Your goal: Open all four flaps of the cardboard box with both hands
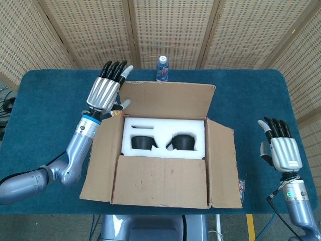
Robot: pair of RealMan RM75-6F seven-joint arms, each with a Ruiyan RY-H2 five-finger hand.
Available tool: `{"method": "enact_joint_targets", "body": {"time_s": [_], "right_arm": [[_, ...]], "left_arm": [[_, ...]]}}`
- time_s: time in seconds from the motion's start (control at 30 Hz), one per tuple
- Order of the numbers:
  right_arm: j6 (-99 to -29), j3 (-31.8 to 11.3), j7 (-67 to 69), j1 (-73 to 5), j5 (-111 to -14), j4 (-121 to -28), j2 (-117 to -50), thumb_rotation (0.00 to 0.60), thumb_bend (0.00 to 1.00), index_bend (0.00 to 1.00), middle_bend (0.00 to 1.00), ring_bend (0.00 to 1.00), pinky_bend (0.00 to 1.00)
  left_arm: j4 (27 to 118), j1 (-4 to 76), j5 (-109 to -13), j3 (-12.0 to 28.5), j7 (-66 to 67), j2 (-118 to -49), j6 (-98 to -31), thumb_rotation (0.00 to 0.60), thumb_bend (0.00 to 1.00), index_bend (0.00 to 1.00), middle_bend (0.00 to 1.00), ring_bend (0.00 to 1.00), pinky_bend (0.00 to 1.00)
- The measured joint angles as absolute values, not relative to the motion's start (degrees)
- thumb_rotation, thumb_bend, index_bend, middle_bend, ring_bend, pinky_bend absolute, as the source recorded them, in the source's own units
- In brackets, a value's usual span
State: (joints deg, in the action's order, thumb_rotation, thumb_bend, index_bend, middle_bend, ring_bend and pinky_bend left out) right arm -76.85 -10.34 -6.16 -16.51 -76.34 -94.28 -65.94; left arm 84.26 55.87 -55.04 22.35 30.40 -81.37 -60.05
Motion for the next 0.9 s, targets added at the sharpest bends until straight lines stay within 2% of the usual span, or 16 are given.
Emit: {"method": "enact_joint_targets", "body": {"time_s": [0.27,0.5,0.6,0.67,0.73,0.9], "right_arm": [[-76.8,-10.3,-6.1,-16.5,-76.4,-94.4,-65.9,0.600,0.72,0.12,0.08,0.00,0.01],[-76.6,-10.2,-6.6,-16.6,-76.6,-94.8,-66.0,0.600,0.72,0.12,0.08,0.00,0.01],[-76.4,-10.1,-6.9,-16.7,-76.5,-94.9,-66.1,0.600,0.72,0.12,0.08,0.00,0.01],[-76.3,-9.9,-7.1,-16.7,-76.5,-95.0,-66.1,0.600,0.72,0.12,0.08,0.00,0.01],[-76.2,-9.9,-7.3,-16.7,-76.5,-95.0,-66.2,0.600,0.72,0.12,0.08,0.00,0.01],[-76.0,-9.9,-7.7,-16.9,-76.4,-95.2,-66.3,0.600,0.72,0.12,0.08,0.00,0.01]], "left_arm": [[84.6,55.9,-52.9,22.2,30.3,-80.1,-59.4,0.473,0.28,0.00,0.00,0.00,0.00],[88.8,54.1,-53.2,21.5,26.9,-76.6,-58.4,0.477,0.27,0.11,0.00,0.00,0.00],[92.4,52.9,-52.8,21.4,23.1,-74.2,-56.5,0.383,0.25,0.15,0.00,0.00,0.00],[95.0,52.1,-52.7,21.1,20.4,-72.4,-54.7,0.256,0.22,0.21,0.00,0.00,0.00],[97.9,51.1,-52.8,20.6,17.7,-70.0,-52.3,0.189,0.20,0.26,0.00,0.00,0.00],[103.2,48.8,-55.6,18.8,11.6,-65.2,-48.0,0.165,0.20,0.33,0.00,0.00,0.00]]}}
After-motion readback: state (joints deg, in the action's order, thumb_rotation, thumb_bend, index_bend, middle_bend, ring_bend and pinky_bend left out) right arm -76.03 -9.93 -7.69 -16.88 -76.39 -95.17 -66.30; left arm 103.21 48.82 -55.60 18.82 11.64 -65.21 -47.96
